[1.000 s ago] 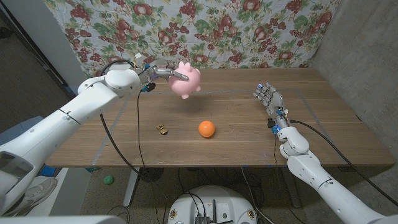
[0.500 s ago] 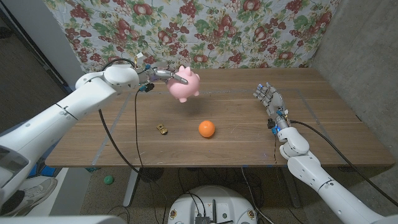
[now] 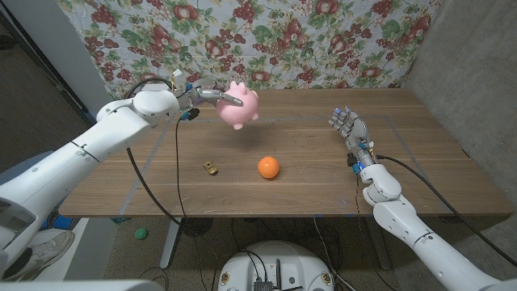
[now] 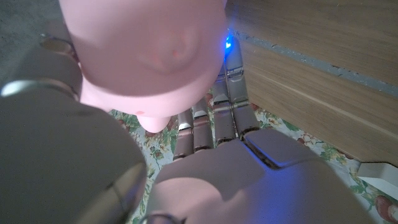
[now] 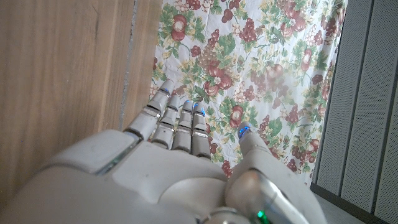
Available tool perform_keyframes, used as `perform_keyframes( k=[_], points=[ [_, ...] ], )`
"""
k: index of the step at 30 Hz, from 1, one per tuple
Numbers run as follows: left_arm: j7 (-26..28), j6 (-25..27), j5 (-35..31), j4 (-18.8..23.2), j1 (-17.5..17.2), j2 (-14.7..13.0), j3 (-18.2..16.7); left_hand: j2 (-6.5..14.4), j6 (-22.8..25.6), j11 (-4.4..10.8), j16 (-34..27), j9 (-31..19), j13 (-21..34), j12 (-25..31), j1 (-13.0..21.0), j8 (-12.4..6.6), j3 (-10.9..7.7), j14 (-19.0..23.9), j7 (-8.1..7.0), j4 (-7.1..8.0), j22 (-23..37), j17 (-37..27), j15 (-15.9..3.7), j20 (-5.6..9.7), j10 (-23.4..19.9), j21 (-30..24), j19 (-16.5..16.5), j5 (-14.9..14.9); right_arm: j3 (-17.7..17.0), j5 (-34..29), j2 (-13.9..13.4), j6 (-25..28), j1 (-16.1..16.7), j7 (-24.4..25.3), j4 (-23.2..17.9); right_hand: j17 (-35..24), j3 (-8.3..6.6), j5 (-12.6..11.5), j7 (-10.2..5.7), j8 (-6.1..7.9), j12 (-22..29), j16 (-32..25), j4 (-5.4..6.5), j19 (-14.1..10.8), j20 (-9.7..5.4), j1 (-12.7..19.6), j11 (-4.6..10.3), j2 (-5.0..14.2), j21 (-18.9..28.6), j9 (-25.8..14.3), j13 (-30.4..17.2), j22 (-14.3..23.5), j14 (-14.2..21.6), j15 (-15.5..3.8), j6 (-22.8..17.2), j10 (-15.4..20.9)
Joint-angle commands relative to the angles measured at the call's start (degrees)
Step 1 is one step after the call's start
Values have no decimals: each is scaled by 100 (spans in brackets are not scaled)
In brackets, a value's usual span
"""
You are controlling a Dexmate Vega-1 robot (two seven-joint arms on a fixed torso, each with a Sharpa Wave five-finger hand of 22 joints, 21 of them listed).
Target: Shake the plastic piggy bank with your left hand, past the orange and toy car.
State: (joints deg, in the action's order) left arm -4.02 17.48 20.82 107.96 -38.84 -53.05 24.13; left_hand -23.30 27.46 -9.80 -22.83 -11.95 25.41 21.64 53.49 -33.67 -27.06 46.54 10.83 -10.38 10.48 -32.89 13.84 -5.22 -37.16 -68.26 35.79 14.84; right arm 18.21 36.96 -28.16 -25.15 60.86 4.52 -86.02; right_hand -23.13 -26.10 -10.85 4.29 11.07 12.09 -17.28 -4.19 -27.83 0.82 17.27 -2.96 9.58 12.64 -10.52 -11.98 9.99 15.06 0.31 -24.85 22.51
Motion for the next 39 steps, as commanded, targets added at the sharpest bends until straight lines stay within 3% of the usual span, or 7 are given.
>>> perform_keyframes(
  k=[1, 7, 16, 21, 29, 39],
  points=[
    [1007, -1435, -93, -331, -706, 517, -468, 2515, 1891, 1719, 28, -405, 754, 1, 2632, -272, -523, 1963, -957, 13, 27, -27, -2730, 1602, -1780, -171, 243, 591, 22, -2, 19, 50, -80, -13, 61, 0, -26, -16, -9, 15, -6, 1, -28, -30, 25, -36, -6, 18, -29, -28, -21, 15, 36, 3, 16, 25],
    [1579, -2329, -292, -601, -966, 961, -623, 2514, 1898, 1706, 42, -398, 768, -12, 2626, -260, -535, 1959, -957, 15, 24, -37, -2728, 1598, -1772, -196, 224, 591, 27, 14, 19, 62, -116, -44, 101, -1, -27, -16, -7, 15, -7, 3, -29, -35, 21, -38, -2, 17, -30, -28, -21, 15, 37, 2, 16, 23],
    [2556, -3242, -683, -892, -1238, 1705, -802, 2514, 1926, 1713, 60, -386, 768, -32, 2621, -249, -553, 1961, -950, 15, 20, -48, -2728, 1595, -1793, -232, 192, 586, 26, 47, 20, 52, -157, -109, 169, -1, -27, -16, -8, 14, -10, 6, -30, -36, 22, -41, -14, 17, -36, -28, -21, 15, 39, 4, 19, 16],
    [2845, -3561, -903, -1026, -1277, 1970, -838, 2515, 1926, 1716, 66, -388, 771, -43, 2620, -243, -562, 1966, -957, 15, 18, -56, -2728, 1593, -1792, -248, 179, 585, 13, 72, 11, 50, -143, -123, 167, -1, -27, -16, -15, 16, -9, 8, -31, -36, 26, -42, -1, 16, -38, -28, -21, 15, 39, 5, 15, 19],
    [2839, -3527, -989, -950, -1336, 2034, -881, 2511, 1927, 1726, 81, -389, 779, -56, 2623, -232, -576, 1965, -959, 10, 15, -63, -2729, 1595, -1799, -273, 157, 584, -13, 81, -9, 11, -95, -131, 149, -1, -27, -16, -14, 14, -7, 12, -32, -37, 23, -44, -18, 14, -43, -28, -21, 15, 37, 3, 22, 24],
    [2536, -2967, -872, -663, -1375, 1824, -884, 2508, 1957, 1730, 96, -389, 783, -69, 2623, -229, -591, 1979, -959, 10, 14, -71, -2730, 1591, -1828, -312, 138, 583, -40, 114, -19, -20, -37, -143, 121, -2, -28, -16, -7, 14, -6, 13, -33, -39, 24, -46, -10, 15, -47, -28, -21, 15, 43, -10, 22, 26]
  ],
)
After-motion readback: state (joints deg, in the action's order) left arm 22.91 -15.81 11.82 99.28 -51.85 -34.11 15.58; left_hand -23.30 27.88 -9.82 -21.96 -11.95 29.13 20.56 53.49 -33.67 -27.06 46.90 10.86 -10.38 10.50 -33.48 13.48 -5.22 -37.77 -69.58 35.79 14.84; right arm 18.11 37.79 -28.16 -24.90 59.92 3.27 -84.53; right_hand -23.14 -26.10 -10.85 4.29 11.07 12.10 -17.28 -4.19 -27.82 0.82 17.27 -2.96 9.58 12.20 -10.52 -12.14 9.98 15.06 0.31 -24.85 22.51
